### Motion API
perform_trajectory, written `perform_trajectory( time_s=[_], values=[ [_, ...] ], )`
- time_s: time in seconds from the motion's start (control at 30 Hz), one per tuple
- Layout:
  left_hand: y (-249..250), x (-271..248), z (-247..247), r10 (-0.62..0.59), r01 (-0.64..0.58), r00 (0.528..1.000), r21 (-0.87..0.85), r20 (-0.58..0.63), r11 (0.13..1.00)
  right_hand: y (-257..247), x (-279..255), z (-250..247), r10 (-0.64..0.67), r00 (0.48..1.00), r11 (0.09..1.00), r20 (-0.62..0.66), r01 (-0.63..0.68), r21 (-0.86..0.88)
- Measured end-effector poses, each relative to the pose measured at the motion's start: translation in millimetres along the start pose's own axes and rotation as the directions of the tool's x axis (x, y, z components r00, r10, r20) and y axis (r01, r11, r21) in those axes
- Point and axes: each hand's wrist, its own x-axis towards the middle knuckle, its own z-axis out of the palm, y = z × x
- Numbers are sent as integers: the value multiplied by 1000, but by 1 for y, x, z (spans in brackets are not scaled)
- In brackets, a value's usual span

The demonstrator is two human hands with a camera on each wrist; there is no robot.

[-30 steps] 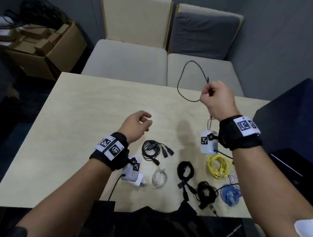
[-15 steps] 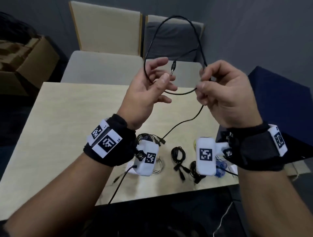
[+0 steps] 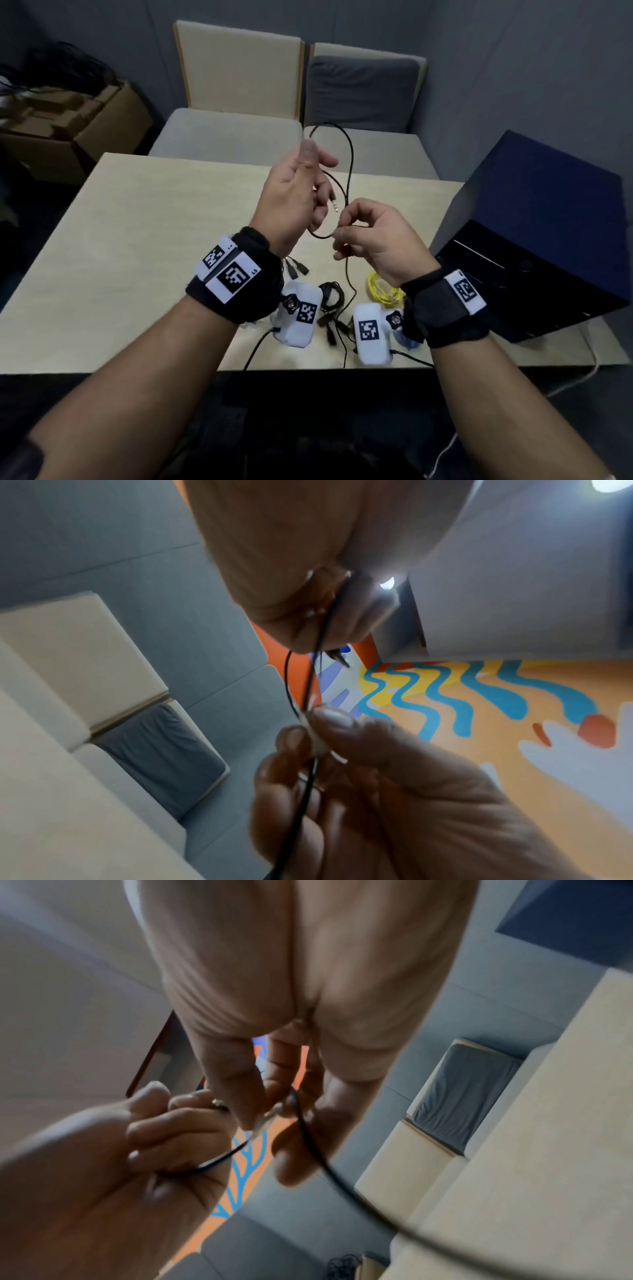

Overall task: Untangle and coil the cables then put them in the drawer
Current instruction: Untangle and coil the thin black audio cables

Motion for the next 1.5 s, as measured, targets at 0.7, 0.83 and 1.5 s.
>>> perform_trajectory(
  time_s=[0.7,0.83,1.5],
  values=[
    [-8,-12,4,55,-52,998,191,-11,980,-24,-34,-36,-305,943,931,-133,266,-249],
    [-7,-10,2,37,-45,997,135,66,990,-21,-21,-4,-245,968,959,55,250,-136],
    [-45,-16,-31,-277,165,890,310,362,936,-34,16,-35,-421,865,876,-272,309,-371]
  ],
)
